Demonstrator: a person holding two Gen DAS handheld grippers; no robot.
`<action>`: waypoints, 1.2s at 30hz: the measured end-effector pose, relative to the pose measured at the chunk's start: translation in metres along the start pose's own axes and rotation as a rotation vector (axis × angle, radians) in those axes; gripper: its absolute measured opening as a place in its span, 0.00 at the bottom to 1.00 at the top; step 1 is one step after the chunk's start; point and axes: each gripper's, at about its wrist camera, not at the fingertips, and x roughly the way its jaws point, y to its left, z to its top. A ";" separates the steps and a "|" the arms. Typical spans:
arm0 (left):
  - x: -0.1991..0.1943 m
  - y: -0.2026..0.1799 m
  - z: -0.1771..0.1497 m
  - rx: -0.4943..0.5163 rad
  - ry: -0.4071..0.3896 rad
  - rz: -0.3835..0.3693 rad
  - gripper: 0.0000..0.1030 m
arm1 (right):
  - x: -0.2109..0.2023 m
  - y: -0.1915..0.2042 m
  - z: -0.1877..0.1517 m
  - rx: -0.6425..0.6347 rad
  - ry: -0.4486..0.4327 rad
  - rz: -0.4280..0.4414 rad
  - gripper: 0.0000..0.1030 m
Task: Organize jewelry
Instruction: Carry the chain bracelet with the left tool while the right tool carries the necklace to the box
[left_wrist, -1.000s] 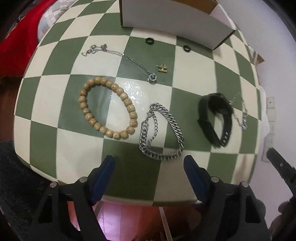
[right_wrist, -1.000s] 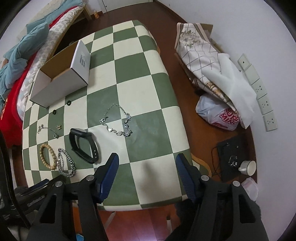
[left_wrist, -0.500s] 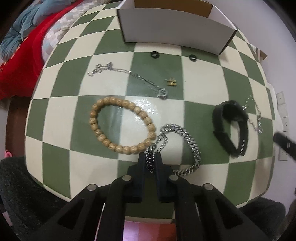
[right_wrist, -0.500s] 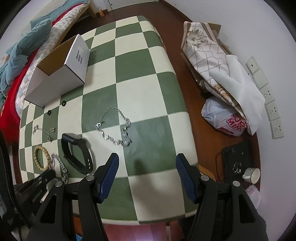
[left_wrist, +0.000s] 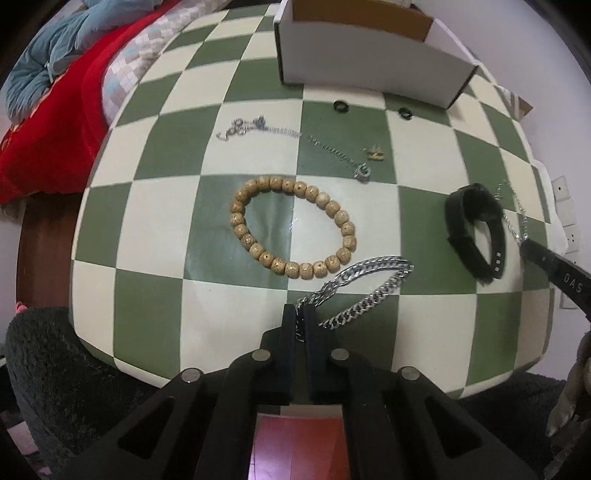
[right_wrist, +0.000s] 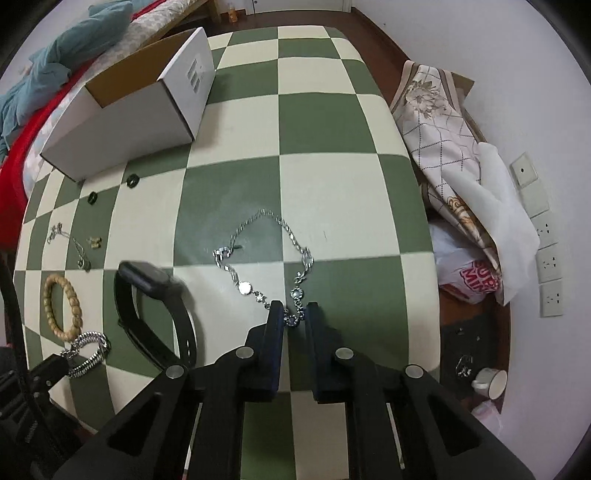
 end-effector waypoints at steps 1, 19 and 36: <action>-0.008 0.001 -0.001 0.011 -0.015 0.001 0.01 | -0.002 -0.004 -0.003 0.018 0.002 0.012 0.08; -0.079 -0.068 0.056 0.140 -0.284 -0.020 0.01 | -0.105 -0.019 -0.011 0.104 -0.161 0.163 0.00; -0.145 -0.067 0.135 0.103 -0.422 -0.075 0.01 | -0.179 0.035 0.066 0.025 -0.312 0.183 0.00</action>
